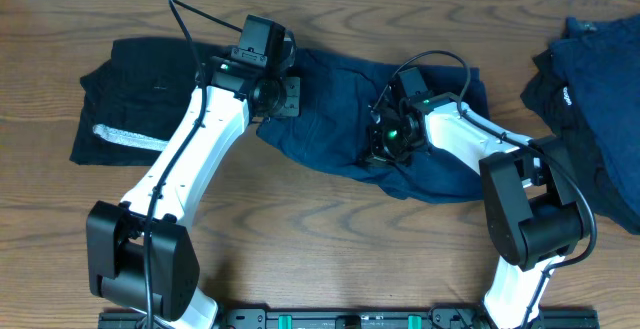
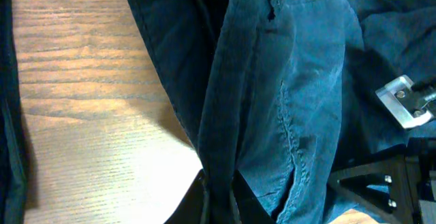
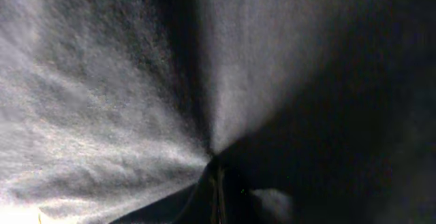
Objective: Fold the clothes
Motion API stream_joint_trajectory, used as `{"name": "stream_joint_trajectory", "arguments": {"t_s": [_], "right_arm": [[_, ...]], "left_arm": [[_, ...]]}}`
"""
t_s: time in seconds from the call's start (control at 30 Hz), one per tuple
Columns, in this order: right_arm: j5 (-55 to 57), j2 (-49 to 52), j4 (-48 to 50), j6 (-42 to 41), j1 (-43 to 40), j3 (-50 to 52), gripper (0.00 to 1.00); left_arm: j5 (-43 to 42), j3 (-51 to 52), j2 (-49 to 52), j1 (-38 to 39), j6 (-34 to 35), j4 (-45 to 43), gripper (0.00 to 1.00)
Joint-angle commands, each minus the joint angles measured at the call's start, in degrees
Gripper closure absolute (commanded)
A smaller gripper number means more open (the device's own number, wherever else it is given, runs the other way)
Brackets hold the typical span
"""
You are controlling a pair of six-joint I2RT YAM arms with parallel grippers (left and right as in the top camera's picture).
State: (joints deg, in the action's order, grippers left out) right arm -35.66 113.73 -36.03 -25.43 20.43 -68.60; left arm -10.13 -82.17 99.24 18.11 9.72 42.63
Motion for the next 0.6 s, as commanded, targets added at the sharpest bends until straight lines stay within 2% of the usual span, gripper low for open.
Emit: {"name": "stream_joint_trajectory", "arguments": {"t_s": [0.0,0.2,0.57], "right_arm": [[-0.7,-0.81,-3.76,2.16,-1.57,-4.52,0.99],[2.6,-0.98,-11.65,6.27,-5.55,-12.02,0.99],[2.86,4.04,-2.6,3.06,-5.2,-11.91,0.99]], "left_arm": [[0.72,-1.38,-0.57,-0.15,0.61,-0.52,0.92],[0.72,-1.4,-0.57,-0.15,0.61,-0.48,0.92],[0.72,-1.46,-1.73,-0.15,0.61,-0.33,0.92]]}}
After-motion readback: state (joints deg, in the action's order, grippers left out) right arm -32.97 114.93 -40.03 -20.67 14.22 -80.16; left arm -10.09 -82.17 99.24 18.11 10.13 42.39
